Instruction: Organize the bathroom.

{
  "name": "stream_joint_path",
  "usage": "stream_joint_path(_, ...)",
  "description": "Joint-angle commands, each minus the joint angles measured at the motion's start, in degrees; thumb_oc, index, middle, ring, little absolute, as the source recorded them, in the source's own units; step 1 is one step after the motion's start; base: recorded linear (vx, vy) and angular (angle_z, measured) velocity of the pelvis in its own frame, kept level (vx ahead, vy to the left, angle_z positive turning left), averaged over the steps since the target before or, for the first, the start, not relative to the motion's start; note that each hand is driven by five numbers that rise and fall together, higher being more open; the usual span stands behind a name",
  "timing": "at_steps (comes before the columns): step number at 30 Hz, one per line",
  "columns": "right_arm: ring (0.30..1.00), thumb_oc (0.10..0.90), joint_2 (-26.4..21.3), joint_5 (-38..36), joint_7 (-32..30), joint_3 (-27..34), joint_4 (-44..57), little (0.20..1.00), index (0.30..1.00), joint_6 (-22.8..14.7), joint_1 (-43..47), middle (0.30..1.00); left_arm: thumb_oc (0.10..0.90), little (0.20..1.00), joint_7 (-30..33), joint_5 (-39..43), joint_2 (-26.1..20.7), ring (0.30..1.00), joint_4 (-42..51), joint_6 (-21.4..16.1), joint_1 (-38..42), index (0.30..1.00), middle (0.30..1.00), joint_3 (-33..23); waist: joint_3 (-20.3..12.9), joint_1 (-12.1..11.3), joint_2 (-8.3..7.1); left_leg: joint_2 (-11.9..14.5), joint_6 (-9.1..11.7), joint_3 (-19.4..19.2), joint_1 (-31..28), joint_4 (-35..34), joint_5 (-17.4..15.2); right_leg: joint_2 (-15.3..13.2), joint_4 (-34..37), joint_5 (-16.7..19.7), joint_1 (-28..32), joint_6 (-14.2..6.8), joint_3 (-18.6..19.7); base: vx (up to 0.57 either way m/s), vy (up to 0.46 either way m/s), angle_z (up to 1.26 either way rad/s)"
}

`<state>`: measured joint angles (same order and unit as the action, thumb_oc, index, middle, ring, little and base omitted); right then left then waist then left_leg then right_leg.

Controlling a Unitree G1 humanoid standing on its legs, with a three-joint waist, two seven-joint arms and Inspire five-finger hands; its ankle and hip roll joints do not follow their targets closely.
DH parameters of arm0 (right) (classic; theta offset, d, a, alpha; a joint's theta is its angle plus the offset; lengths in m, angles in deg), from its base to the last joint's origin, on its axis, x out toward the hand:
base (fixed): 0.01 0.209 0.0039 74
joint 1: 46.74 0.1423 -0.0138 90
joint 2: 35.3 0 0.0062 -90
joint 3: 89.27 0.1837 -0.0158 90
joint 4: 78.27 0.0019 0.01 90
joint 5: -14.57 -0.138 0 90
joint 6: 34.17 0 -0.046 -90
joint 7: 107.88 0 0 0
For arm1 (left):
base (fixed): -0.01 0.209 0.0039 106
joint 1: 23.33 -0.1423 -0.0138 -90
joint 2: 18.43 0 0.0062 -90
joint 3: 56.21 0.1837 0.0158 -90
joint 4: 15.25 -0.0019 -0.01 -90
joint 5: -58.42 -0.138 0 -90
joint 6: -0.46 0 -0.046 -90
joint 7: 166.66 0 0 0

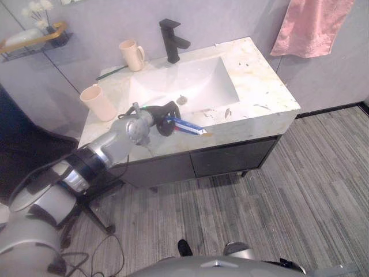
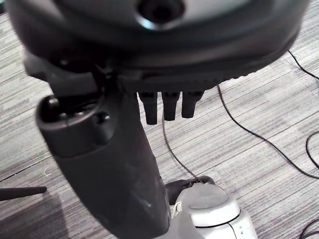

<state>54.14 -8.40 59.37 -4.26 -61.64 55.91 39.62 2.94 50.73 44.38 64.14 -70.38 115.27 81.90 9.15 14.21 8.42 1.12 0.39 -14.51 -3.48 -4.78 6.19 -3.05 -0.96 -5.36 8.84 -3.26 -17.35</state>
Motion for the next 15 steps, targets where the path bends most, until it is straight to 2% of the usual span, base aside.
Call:
stream_joint_path(1, 0.9, 0.8, -4.6, -1.17, -0.37, 1.0, 1.98, 0.9, 0.9, -2.03, -2.09, 0.9, 0.4, 0.3, 4.64, -3.91, -2.12, 0.3, -2.8, -0.24, 9.44, 0.3, 0.3, -4.51, -1.88, -0.37, -2.6, 0.57, 2.18, -3.79, 0.38, 10.72, -10.52, 0.26, -1.54, -2.76, -3.4, -2.57, 0.56, -0.03, 0.012, 0.01)
stream_joint_path(4, 0.9, 0.8, -4.66, -2.66, -0.98, 0.84, 2.59, 0.9, 0.9, -2.87, -1.97, 0.9, 0.4, 0.3, 7.11, -1.34, -2.62, 0.3, -2.31, 0.16, 9.72, 0.3, 0.3, -4.71, -1.87, -0.5, -2.72, 0.63, 2.21, -3.79, 0.3, 10.65, -10.46, 0.19, -1.71, -2.81, -3.36, -2.59, 0.37, -0.04, 0.014, 0.0)
stream_joint_path(5, 0.9, 0.8, -4.97, -7.25, -2.86, 1.01, 4.29, 0.9, 0.9, -5.89, -1.84, 0.9, 0.4, 0.3, 12.21, 7.18, -3.31, 0.3, -1.74, -1.14, 9.48, 0.3, 0.3, -6.13, -1.6, -0.7, -3.17, 0.68, 2.21, -3.66, -0.14, 10.65, -10.57, 0.09, -2.01, -2.94, -3.05, -2.64, 0.12, -0.07, 0.022, -0.01)
stream_joint_path(6, 0.9, 0.8, -4.96, -7.26, -2.87, 0.98, 4.29, 0.9, 0.9, -5.89, -1.82, 0.9, 0.4, 0.3, 12.24, 7.22, -3.35, 0.3, -1.74, -1.15, 9.49, 0.3, 0.3, -6.13, -1.72, -0.72, -3.14, 0.7, 2.2, -3.7, 0.04, 10.61, -10.44, 0.11, -1.94, -2.79, -3.23, -2.59, 0.15, -0.12, 0.026, 0.01)
stream_joint_path(7, 0.9, 0.8, -5.48, -10.4, -4.62, 1.79, 7.26, 0.9, 0.9, -8.52, -1.72, 0.9, 0.4, 0.3, 14.92, 15.97, -3.81, 0.3, -0.62, -3.1, 8.3, 0.3, 0.3, -9.06, -1.62, -1.07, -3.65, 0.83, 2.13, -3.69, -0.08, 10.7, -10.44, 0.07, -2.09, -2.68, -3.1, -2.51, -0.01, -0.07, 0.011, 0.02)
stream_joint_path(8, 0.9, 0.8, -5.65, -10.99, -5.48, 2.03, 8.5, 0.9, 0.9, -9.4, -1.75, 0.9, 0.4, 0.3, 15.95, 19.09, -3.84, 0.3, -0.21, -3.86, 7.81, 0.3, 0.3, -9.96, -1.48, -1.13, -3.84, 0.83, 2.11, -3.57, -0.32, 10.77, -10.58, 0.04, -2.18, -2.75, -2.87, -2.54, -0.07, -0.11, 0.025, 0.02)
stream_joint_path(10, 0.9, 0.8, -6.27, -10.95, -11.78, 3.21, 17.35, 0.9, 0.9, -12.33, -2.52, 0.9, 0.4, 0.3, 20.35, 26.82, -3.08, 0.3, 1.57, -8.48, 4.95, 0.3, 0.3, -15.38, -1.42, -1.32, -4.57, 0.75, 1.83, -3.23, -0.7, 10.58, -10.63, 0.13, -2.16, -2.56, -2.62, -2.4, 0.04, -0.1, 0.046, 0.0)
stream_joint_path(15, 0.9, 0.8, -5.58, -5.69, -31.6, 7.32, 34.41, 0.9, 0.9, -15.89, -5.94, 0.9, 0.4, 0.3, 27.61, 35.2, -1.31, 0.3, 5.67, -15.51, 0.49, 0.3, 0.3, -23.06, -1.81, -0.53, -5.76, 0.12, 1.3, -2.93, -0.73, 10.04, -10.66, 0.52, -1.72, -1.93, -2.98, -2.44, 0.82, -0.1, 0.086, -0.01)
